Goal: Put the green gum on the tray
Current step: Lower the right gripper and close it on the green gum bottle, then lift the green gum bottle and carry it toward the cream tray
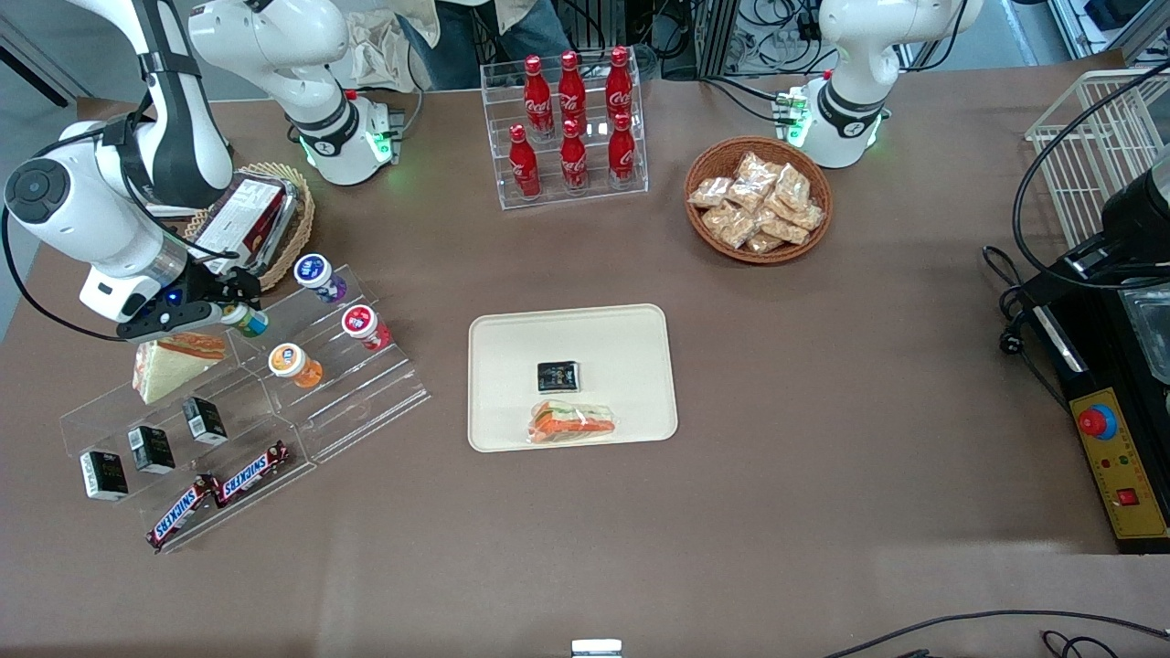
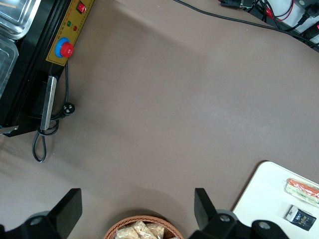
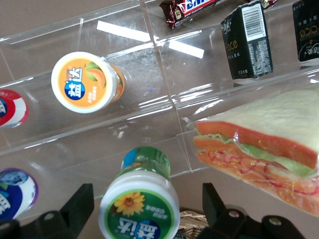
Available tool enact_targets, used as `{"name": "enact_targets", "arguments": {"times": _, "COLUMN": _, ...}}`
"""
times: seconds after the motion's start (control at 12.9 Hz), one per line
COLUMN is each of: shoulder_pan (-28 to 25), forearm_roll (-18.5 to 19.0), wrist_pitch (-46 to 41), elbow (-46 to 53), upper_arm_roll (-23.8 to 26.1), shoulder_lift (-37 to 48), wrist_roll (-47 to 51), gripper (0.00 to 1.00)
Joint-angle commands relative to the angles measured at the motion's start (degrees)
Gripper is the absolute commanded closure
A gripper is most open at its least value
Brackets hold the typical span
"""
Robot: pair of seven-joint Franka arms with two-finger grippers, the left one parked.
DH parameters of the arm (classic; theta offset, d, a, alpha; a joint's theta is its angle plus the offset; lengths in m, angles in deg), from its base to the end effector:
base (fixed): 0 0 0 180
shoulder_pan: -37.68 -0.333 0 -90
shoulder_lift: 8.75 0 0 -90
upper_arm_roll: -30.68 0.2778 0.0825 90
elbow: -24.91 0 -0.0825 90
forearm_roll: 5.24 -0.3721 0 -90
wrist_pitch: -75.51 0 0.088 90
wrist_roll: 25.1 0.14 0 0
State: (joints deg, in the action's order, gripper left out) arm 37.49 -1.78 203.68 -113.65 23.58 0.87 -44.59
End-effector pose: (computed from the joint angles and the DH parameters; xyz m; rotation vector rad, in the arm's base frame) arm 0.4587 -0.0577 0.3092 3.0927 0.4029 -0.0311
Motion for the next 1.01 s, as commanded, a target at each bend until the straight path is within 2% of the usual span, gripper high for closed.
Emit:
{"name": "enact_targets", "arguments": {"times": 0.0, "shoulder_pan": 0.10, "forearm_roll": 1.29, "wrist_pitch": 0.94, "elbow": -0.75, "upper_arm_roll": -0.29, "shoulder_lift": 0.40, "wrist_roll": -0.64, "gripper": 0.29}}
{"name": "enact_targets", "arguments": {"times": 0.16, "shoulder_pan": 0.10, "forearm_roll": 1.29, "wrist_pitch": 0.59, "elbow": -0.75, "upper_arm_roll": -0.29, "shoulder_lift": 0.49, "wrist_roll": -1.34, "gripper": 0.51}}
{"name": "enact_targets", "arguments": {"times": 0.31, "shoulder_pan": 0.10, "forearm_roll": 1.20, "wrist_pitch": 0.59, "elbow": -0.75, "upper_arm_roll": -0.29, "shoulder_lift": 0.49, "wrist_roll": -2.74, "gripper": 0.61}}
{"name": "enact_targets", "arguments": {"times": 0.78, "shoulder_pan": -0.07, "forearm_roll": 0.94, "wrist_pitch": -1.77, "elbow": 0.39, "upper_arm_roll": -0.03, "shoulder_lift": 1.89, "wrist_roll": -2.66, "gripper": 0.64}}
{"name": "enact_targets", "arguments": {"times": 0.93, "shoulder_pan": -0.16, "forearm_roll": 0.58, "wrist_pitch": -6.93, "elbow": 3.97, "upper_arm_roll": 0.41, "shoulder_lift": 2.60, "wrist_roll": -2.49, "gripper": 0.66}}
